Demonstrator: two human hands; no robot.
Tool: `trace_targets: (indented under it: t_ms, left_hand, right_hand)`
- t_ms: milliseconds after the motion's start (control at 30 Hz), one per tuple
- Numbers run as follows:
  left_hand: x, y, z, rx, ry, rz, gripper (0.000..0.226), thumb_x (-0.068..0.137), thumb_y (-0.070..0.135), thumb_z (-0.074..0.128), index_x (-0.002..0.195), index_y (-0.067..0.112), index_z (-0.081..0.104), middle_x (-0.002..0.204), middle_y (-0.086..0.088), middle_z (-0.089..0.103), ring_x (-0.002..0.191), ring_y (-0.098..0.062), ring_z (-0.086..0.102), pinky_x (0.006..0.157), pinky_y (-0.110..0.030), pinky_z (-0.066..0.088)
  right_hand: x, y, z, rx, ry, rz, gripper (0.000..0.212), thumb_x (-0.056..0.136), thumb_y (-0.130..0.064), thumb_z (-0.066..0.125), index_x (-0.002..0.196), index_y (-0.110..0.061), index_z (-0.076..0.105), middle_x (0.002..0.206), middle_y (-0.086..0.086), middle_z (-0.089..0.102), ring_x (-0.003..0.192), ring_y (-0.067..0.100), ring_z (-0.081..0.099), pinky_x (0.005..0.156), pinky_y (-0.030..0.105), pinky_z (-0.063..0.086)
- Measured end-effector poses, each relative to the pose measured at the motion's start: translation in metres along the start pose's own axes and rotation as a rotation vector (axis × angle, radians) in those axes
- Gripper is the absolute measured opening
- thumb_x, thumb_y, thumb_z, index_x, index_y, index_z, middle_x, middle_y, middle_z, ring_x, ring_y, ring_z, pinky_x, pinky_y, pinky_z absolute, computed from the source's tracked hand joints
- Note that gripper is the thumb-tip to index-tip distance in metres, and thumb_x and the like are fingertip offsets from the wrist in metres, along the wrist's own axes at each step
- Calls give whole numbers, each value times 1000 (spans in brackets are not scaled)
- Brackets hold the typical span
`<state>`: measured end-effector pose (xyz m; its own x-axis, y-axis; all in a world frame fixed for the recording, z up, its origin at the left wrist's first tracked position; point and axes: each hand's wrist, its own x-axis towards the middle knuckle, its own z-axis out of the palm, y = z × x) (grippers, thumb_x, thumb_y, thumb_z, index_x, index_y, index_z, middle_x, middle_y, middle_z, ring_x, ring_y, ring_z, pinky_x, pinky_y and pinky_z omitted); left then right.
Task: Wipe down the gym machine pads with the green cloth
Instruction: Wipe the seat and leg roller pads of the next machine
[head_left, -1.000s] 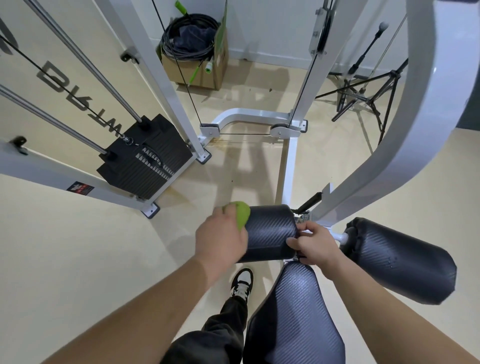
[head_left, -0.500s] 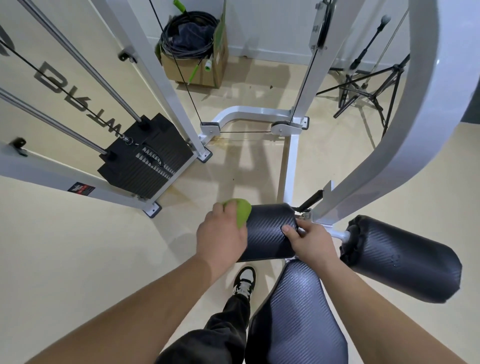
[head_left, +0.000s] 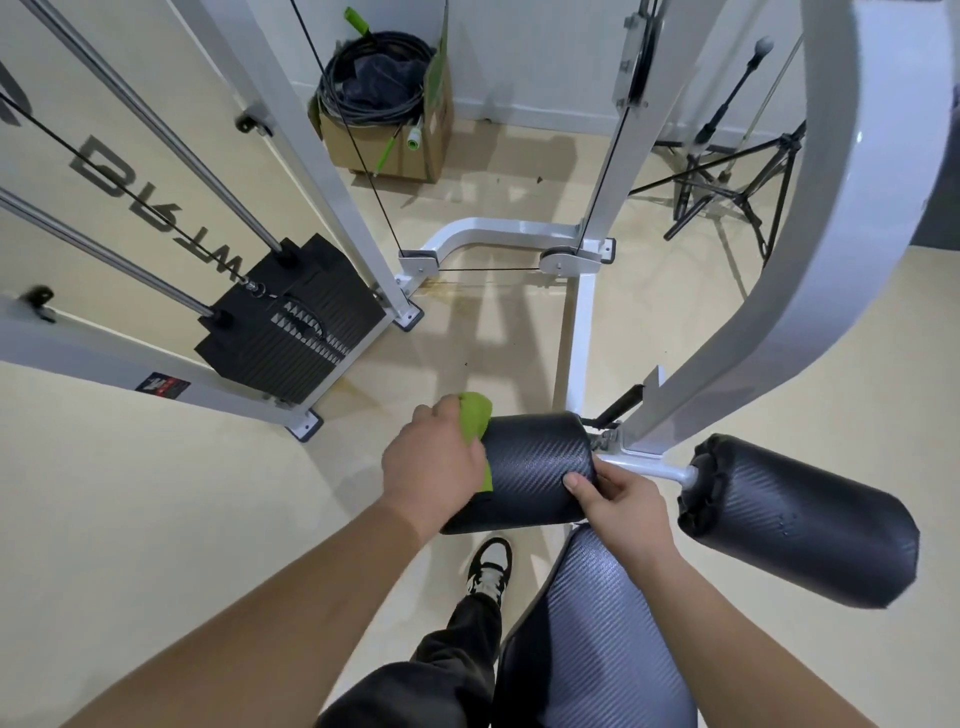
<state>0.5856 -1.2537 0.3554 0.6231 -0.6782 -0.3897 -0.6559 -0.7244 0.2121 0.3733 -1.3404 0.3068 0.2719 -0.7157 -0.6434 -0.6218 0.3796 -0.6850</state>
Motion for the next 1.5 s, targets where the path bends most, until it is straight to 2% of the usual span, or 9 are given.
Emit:
trace_targets:
  t_ms: [133,400,567,700,767,967,1100,1333,1500]
  left_hand:
    - [-28,43,17,-31,-55,159,54,92,37,55,140,17,40,123,-11,52,105,-32,59,78,-39,49]
    - [-44,-33,12,211,-56,242,62,97,49,46,151,26,26,116,-4,54,99,-26,60,80,-39,51]
    - [-21,33,15,22,11,11,47,95,37,55,135,17,43,119,-10,54,103,-30,60,77,-40,51]
    - [-30,88,37,49,-85,280,58,91,32,59,143,14,39,123,-14,52,107,-35,59,80,-43,51]
    - [-38,82,37,92,-99,432,64,89,32,60,147,17,36,122,-14,53,104,-36,59,81,-45,50]
    - [-21,-4,15,32,27,246,58,95,42,54,147,22,37,114,-10,54,99,-33,58,77,-42,52]
    - [-15,-21,7,-182,92,-23,50,93,36,60,138,17,48,113,-11,43,91,-37,59,76,-42,53]
    - [-60,92,37,-269,-116,175,52,95,33,59,139,10,43,130,-15,42,108,-38,58,90,-45,50]
    - [-96,105,60,-396,-164,140,49,100,37,56,142,14,45,128,-12,50,115,-34,56,97,-43,48]
  right_hand:
    - [14,-22,-15,68,-79,156,26,82,-39,86,86,-17,73,77,0,72,64,20,65,57,33,57]
    - [18,-11,-1,-7,-65,128,97,62,-80,75,142,-27,62,107,2,79,102,25,74,92,47,61]
    - [4,-16,5,-23,-34,93,56,94,-47,69,145,-26,60,125,0,74,119,17,68,111,42,49]
    - [-7,-11,0,-15,-22,60,16,94,-14,68,101,-24,78,75,-16,72,84,12,63,84,32,54]
    - [-11,-2,-2,-21,-24,56,22,92,-3,64,87,-22,75,71,-15,72,75,12,62,75,30,51]
    - [-18,3,2,76,-55,99,47,97,-20,71,144,-22,62,115,-6,78,110,6,71,111,31,47]
    - [-16,-6,-2,-36,-101,98,48,98,-25,69,145,-29,60,114,-6,77,108,10,71,107,31,49]
    - [-31,-16,-26,61,-188,145,34,103,-8,51,117,-29,73,86,0,72,71,15,61,65,26,50]
    - [-53,1,-88,77,-206,244,26,104,-14,54,122,-24,68,110,4,78,100,25,75,92,44,57]
